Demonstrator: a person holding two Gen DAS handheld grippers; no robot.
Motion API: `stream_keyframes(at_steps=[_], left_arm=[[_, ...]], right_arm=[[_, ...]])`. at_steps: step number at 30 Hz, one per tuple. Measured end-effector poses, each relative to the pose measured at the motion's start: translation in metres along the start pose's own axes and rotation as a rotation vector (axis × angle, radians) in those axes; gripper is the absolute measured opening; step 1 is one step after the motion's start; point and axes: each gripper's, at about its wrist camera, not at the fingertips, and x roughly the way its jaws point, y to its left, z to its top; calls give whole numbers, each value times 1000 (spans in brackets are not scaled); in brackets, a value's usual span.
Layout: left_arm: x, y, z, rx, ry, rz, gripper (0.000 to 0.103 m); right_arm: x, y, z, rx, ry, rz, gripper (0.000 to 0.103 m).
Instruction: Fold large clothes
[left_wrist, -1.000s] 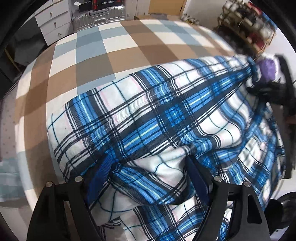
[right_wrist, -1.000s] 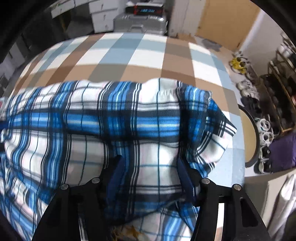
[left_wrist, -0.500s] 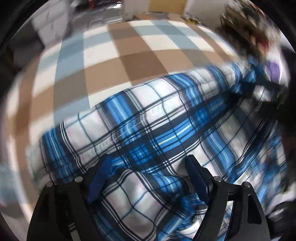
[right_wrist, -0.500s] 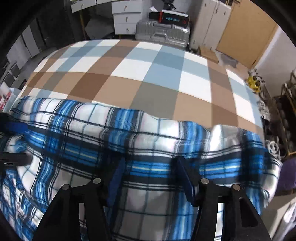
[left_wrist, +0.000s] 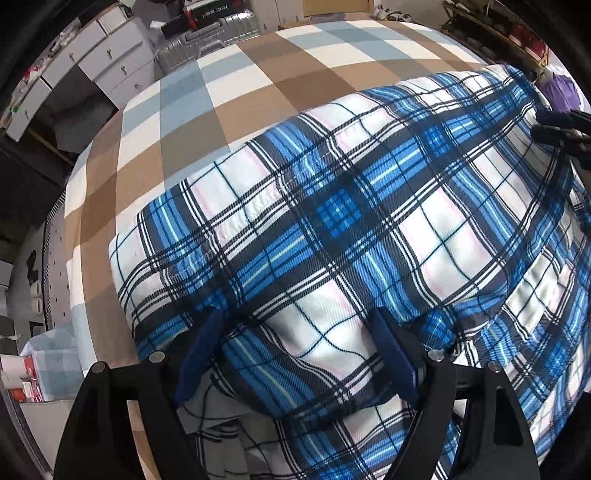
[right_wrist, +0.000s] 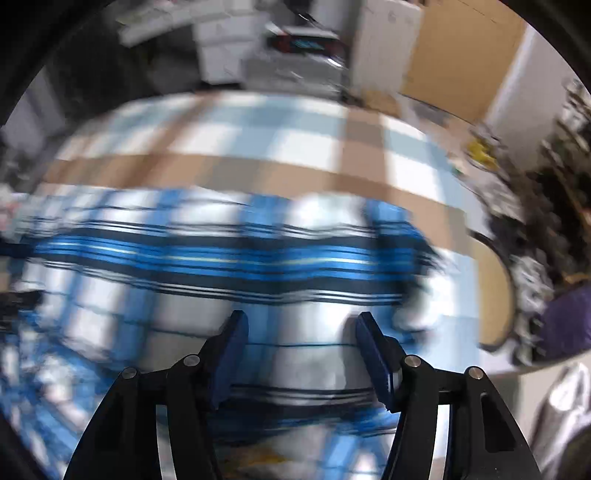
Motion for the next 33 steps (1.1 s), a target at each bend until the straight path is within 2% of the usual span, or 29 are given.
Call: stream_keyframes(at_steps=[1, 2, 4, 5, 7, 8, 9, 11, 16, 20, 22, 24, 25, 27, 28, 29, 31, 33], left_arm=[[1, 1, 0, -8, 3, -8, 81], [3, 3, -1, -21, 5, -20, 82], [6, 16, -7, -32, -4, -36, 89], [8, 34, -8, -30, -1, -43, 92], [17, 40, -1, -19, 15, -54, 102], [22, 43, 5, 1, 30, -65, 102], [25, 46, 10, 14, 39, -70, 102], [21, 54, 27, 28, 50, -68, 102], [31, 77, 64, 31, 24, -56, 102], [36, 95, 78, -7, 6, -34, 101], [26, 91, 66, -7, -36, -29, 100], [-1, 90, 43, 1, -100, -16, 100], [-14, 88, 31, 0, -129, -5, 100], [-45, 82, -2, -3, -187, 5, 100], [-61, 70, -4, -5, -202, -4, 100], [-78, 63, -23, -3, -228, -22, 100], [-104, 52, -46, 2, -281, -65, 100], [-122, 33, -64, 10, -296, -97, 100]], right_arm=[[-1, 12, -2, -28, 2, 19, 65], [2, 22, -5, -57, 17, 1, 66], [24, 42, -9, -141, 74, -78, 66], [24, 45, -9, -131, 45, -77, 67], [33, 36, -2, -40, 34, -42, 68], [36, 31, -1, 46, 25, -9, 71], [37, 29, 1, 58, 5, -12, 71], [39, 35, 10, 25, -18, -39, 71], [45, 32, 35, 80, -37, -50, 72], [64, 23, 64, 97, -34, -57, 72], [64, 17, 66, 120, -27, -39, 70], [59, 11, 61, 159, -33, 17, 62], [42, 9, 48, 185, -54, 80, 61], [13, 7, 27, 206, -107, 118, 61], [-6, 9, 15, 209, -137, 124, 63], [-27, 11, -1, 212, -168, 139, 63], [-68, 20, -30, 208, -216, 211, 64], [-110, 33, -65, 184, -267, 252, 65]])
